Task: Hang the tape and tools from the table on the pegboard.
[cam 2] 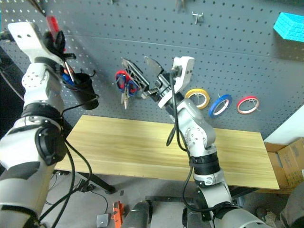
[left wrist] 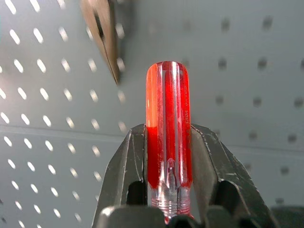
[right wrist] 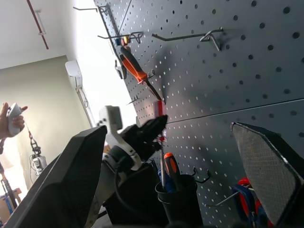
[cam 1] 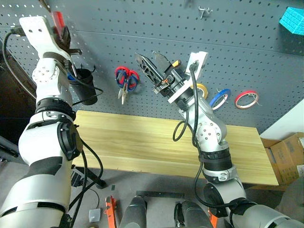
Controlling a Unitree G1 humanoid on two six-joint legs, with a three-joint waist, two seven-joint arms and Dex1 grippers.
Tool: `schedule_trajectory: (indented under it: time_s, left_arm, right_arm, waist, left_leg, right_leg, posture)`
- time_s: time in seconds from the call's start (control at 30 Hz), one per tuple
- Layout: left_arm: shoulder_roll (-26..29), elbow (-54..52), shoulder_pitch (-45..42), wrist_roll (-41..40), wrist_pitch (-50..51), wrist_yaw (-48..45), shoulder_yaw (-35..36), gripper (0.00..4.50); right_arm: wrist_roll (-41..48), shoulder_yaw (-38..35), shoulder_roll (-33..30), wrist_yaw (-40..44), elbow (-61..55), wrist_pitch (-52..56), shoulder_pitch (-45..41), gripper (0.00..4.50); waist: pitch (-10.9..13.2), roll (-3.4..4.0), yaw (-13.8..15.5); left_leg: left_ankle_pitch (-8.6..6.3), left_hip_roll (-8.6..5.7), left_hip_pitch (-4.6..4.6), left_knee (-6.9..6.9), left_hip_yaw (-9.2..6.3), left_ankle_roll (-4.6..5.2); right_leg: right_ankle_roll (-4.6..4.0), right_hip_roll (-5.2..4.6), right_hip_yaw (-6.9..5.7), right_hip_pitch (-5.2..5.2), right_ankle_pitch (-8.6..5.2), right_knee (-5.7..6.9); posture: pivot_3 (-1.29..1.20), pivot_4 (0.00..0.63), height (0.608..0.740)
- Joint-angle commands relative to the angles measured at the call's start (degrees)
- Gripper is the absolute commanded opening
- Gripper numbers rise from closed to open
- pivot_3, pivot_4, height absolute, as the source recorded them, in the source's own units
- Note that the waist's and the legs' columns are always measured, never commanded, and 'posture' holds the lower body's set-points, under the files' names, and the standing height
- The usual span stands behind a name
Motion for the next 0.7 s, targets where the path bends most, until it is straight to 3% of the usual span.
schedule_trajectory:
  time_s: [0.03, 0.7]
  left_arm:
    - [1.1, -3.7, 0.7, 0.7, -4.5, 2.0, -0.3, 0.89]
    - [-2.4, -7.5, 6.4, -0.5, -3.8, 4.3, -0.9, 0.89]
  right_arm:
    - [0.0, -1.2, 0.5, 0.0, -1.3, -1.9, -0.4, 4.5]
    - [-0.2, -1.2, 0.1, -1.0, -2.3, -1.3, 0.6, 4.5]
  waist:
    - [0.0, 0.0, 0.0]
    - [0.0, 0.04, 0.0]
  left_leg:
    - [0.0, 0.05, 0.01, 0.0, -0.01, 0.0]
    - [0.01, 0.17, 0.05, 0.13, 0.01, -0.01]
  right_leg:
    - [-0.01, 0.06, 0.0, 0.0, 0.0, 0.01]
    - [-0.15, 0.18, 0.04, 0.03, 0.1, 0.04]
  posture:
    - [0.21, 0.073, 0.74]
    - [0.2, 0.104, 0.74]
